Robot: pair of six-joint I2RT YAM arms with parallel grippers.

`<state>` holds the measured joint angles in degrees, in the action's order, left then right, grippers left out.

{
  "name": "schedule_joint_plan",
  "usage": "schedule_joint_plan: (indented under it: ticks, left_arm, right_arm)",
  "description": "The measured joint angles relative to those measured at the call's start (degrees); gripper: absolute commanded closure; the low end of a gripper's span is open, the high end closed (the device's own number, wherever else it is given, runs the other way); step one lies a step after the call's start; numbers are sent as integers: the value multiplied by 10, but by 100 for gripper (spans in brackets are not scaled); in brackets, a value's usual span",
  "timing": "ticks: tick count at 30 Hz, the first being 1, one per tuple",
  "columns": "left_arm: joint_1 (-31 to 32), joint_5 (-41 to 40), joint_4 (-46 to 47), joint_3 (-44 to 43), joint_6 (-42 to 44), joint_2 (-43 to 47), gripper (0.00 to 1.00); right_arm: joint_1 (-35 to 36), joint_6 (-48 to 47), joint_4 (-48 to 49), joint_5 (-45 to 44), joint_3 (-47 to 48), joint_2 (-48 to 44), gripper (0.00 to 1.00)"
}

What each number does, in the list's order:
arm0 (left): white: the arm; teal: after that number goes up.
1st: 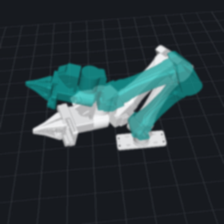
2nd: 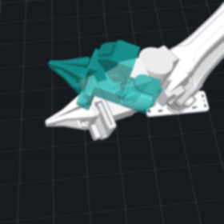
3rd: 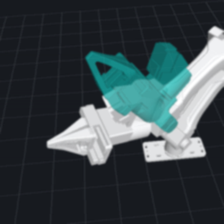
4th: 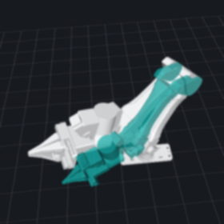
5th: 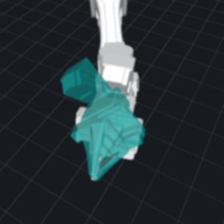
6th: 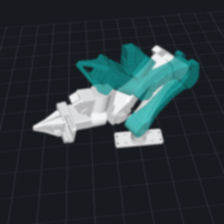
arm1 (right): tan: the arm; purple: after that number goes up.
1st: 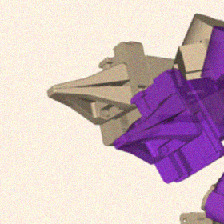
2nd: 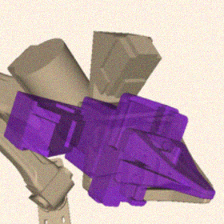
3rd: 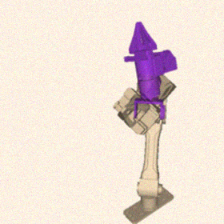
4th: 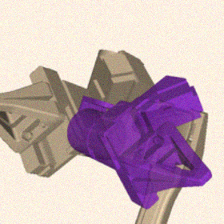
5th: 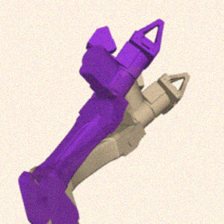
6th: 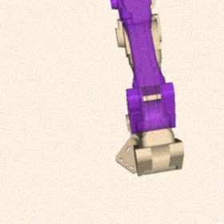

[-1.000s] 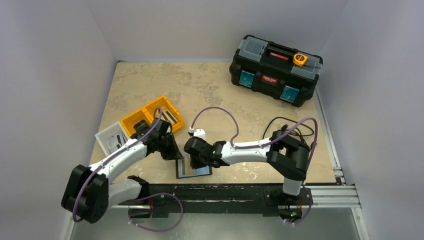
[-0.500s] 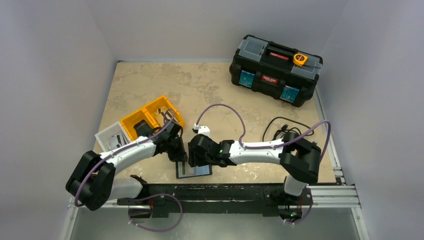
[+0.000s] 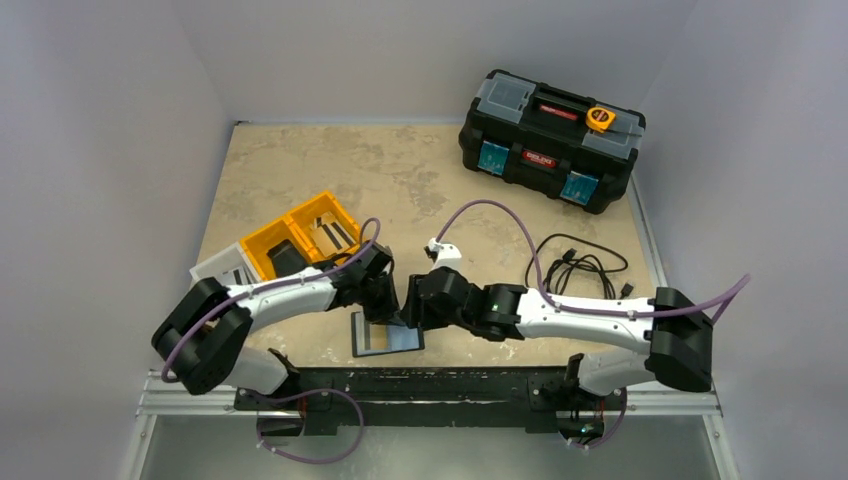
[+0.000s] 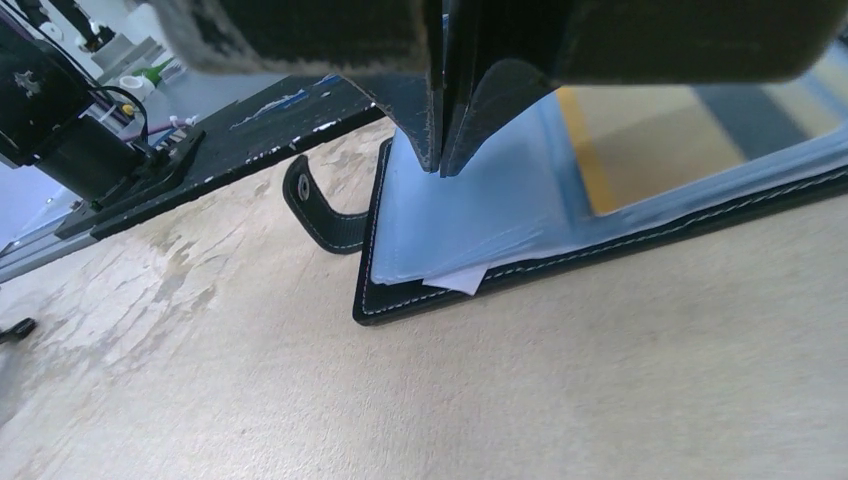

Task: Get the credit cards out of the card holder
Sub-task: Remove the credit card from the card holder.

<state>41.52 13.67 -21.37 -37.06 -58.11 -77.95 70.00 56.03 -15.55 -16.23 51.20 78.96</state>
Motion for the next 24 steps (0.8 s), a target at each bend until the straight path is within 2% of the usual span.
schedule_joint_plan:
  ticks: [4,8,14,19,24]
  left_arm:
    - [13,15,29,-5,-14,-50,98]
    - [14,8,10,-15,-13,-47,94]
    - [-7,-41,-68,-45,7,57,91]
    - [-84,-60,-117,-28,33,156,91]
    - [-109,-65,-148,10,52,176,92]
  right_arm:
    - [0,12,-3,-8,-19,-26,53]
    - [-2,18,5,2,-23,-18,54]
    - [-2,19,44,40,-23,7,56]
    - [-2,15,78,80,4,71,60]
    - [-3,12,112,118,35,136,63]
